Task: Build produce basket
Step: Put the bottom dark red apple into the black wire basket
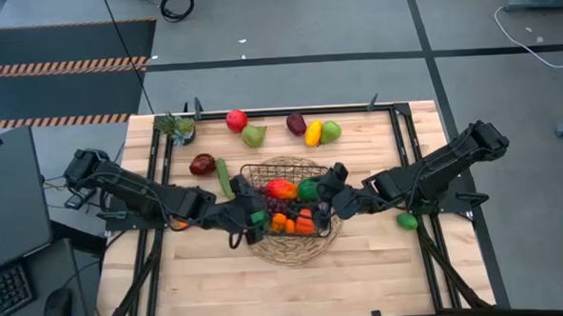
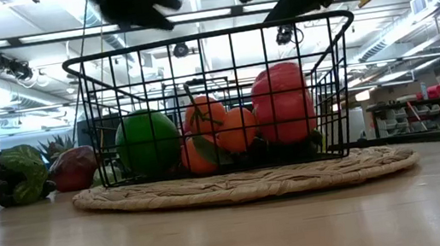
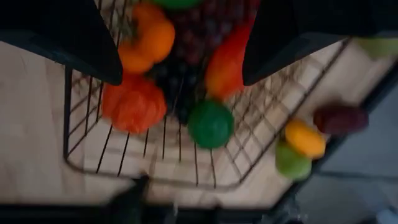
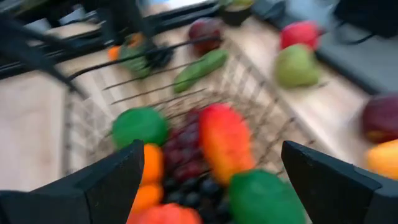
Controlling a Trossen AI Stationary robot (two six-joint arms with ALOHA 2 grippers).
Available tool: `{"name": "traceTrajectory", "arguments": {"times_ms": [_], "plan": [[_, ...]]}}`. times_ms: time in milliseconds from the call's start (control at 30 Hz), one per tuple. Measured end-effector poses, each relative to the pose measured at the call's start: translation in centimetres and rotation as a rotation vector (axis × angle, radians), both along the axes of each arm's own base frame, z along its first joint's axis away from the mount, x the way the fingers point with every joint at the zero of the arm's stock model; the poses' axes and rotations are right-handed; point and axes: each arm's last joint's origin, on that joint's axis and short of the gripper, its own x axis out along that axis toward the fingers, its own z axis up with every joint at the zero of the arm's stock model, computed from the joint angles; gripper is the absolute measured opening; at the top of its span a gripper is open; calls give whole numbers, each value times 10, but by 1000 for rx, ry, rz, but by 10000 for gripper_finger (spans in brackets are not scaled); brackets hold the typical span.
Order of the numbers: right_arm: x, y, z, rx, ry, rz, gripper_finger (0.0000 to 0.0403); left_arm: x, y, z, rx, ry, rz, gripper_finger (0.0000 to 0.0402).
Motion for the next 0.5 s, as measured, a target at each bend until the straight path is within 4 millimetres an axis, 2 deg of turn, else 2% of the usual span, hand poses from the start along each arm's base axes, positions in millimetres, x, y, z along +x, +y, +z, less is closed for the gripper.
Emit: {"name": "traceTrajectory", "arguments": {"times_ms": [233, 500], "plan": [[-1, -5, 4, -176, -13, -110, 380, -18, 13, -7, -117, 99, 196, 336], [-1, -11, 6, -224, 6, -111, 379, -52, 39, 17, -99, 24, 435, 336]]}}
